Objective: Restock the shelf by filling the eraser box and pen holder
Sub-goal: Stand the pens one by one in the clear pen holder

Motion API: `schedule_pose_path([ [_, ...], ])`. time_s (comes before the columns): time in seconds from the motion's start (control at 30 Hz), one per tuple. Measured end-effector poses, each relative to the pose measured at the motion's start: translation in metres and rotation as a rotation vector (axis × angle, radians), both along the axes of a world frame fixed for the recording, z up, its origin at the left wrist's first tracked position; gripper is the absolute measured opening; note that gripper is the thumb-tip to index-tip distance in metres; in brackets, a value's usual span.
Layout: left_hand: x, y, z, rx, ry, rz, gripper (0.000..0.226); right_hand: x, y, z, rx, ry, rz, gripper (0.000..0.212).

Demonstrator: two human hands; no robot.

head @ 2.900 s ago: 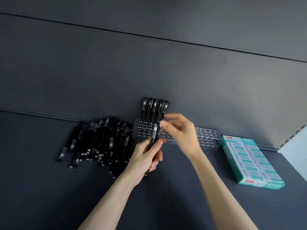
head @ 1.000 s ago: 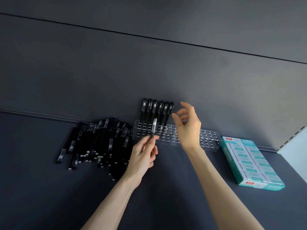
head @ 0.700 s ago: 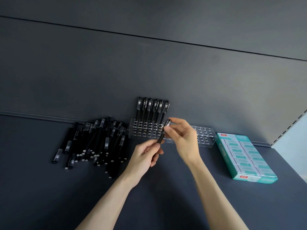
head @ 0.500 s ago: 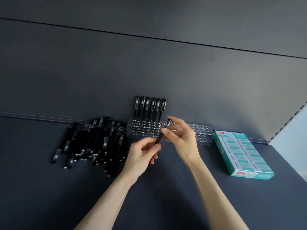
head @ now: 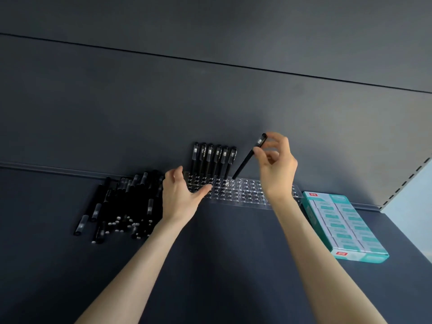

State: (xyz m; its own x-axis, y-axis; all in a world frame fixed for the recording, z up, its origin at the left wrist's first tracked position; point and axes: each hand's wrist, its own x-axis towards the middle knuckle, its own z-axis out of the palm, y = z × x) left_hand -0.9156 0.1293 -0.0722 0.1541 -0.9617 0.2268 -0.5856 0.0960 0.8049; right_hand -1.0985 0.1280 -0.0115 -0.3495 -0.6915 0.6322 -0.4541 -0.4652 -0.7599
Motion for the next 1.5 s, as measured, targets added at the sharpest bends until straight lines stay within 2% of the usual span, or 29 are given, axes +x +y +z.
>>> schedule_pose_path([
  [0.1, 0.000, -0.010, -0.003, 0.037, -0.141, 0.011, 0.093, -0.001, -0.012, -0.003, 0.000, 0.064, -0.008, 0.030],
  [0.23, 0.001, -0.015, -0.004, 0.025, -0.323, 0.056, 0.088, -0.001, -0.021, -0.010, 0.019, 0.116, 0.002, 0.031],
  [0.53, 0.004, -0.018, -0.009, 0.005, -0.279, 0.065, 0.079, 0.004, -0.026, -0.028, 0.118, 0.242, 0.010, 0.028],
  [0.97, 0.002, -0.011, -0.001, 0.020, -0.342, 0.067, 0.078, 0.005, -0.016, -0.032, 0.114, 0.316, -0.038, 0.033],
  [1.03, 0.005, -0.006, 0.002, -0.006, -0.320, 0.083, 0.073, 0.007, -0.008, -0.031, 0.096, 0.300, -0.049, 0.029],
  [1.17, 0.023, 0.011, 0.005, -0.075, -0.248, 0.126, 0.047, 0.026, 0.011, -0.037, 0.072, 0.258, 0.019, 0.016],
  [1.3, 0.057, 0.032, 0.001, -0.096, -0.227, 0.201, 0.031, 0.060, 0.025, -0.049, 0.180, 0.265, 0.125, 0.012],
  [1.4, 0.089, 0.040, -0.002, -0.034, -0.245, 0.259, 0.034, 0.091, 0.031, -0.058, 0.278, 0.281, 0.197, 0.011],
  [1.5, 0.118, 0.038, -0.004, 0.100, -0.280, 0.272, 0.051, 0.125, 0.030, -0.066, 0.359, 0.325, 0.238, 0.011],
])
